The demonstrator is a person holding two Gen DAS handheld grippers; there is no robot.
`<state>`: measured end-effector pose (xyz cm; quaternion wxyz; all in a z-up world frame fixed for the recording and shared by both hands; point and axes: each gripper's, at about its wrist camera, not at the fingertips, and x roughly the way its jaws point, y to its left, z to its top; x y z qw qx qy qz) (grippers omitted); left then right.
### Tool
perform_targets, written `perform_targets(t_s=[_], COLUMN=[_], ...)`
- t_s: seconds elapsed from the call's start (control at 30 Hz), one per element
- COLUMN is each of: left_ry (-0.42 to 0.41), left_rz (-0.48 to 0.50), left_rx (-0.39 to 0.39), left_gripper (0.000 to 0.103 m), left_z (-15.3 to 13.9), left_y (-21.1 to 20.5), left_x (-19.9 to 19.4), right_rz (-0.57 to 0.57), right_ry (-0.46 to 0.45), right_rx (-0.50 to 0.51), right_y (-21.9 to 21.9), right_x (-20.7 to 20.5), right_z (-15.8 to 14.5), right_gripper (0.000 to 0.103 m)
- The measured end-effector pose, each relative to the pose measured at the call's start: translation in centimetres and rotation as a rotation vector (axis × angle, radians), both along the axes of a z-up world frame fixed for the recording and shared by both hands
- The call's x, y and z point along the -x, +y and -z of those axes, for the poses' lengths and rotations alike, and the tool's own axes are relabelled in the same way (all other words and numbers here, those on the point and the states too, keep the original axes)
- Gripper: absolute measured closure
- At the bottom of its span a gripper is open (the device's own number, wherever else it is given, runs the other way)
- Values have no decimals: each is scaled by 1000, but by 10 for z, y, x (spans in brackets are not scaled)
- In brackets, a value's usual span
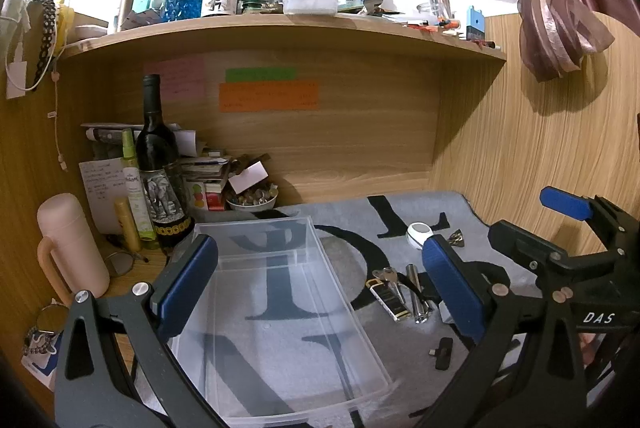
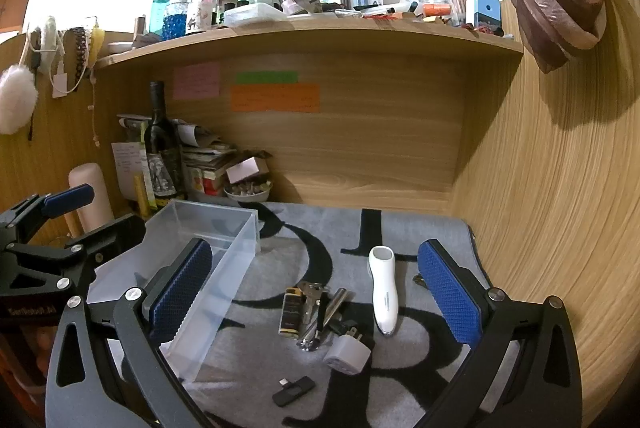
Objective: Organize rigid objects
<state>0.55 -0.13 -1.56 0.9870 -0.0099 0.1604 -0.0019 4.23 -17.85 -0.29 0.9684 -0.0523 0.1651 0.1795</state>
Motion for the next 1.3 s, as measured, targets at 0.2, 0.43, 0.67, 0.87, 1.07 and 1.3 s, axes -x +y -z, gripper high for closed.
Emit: perform_targets(t_s=[0.2,0.43,0.67,0.87,1.07,1.3], left_ry=[33,103,180,347,502,644], left_rz=[17,-10,-101,-152,-140,-87], left_rx=[53,89,39,14,40,106], left_gripper=[1,21,22,45,68,80], left_z=[1,2,3,17,42,67], left_y=[8,31,71,109,132,138], left_x=[-8,-23,-36,-60,-83,-102], right_rz=[9,23,48,70,101,135], right_ry=[-3,29,72,136,209,300], right_rx=[2,-13,8,20,34,84], right_y=[0,-7,-17,-30,-42,-50], right_x=[-6,-23,-50,-80,-111,-148], right_z=[5,9,12,16,23,38], right_gripper=[0,0,10,23,36,46])
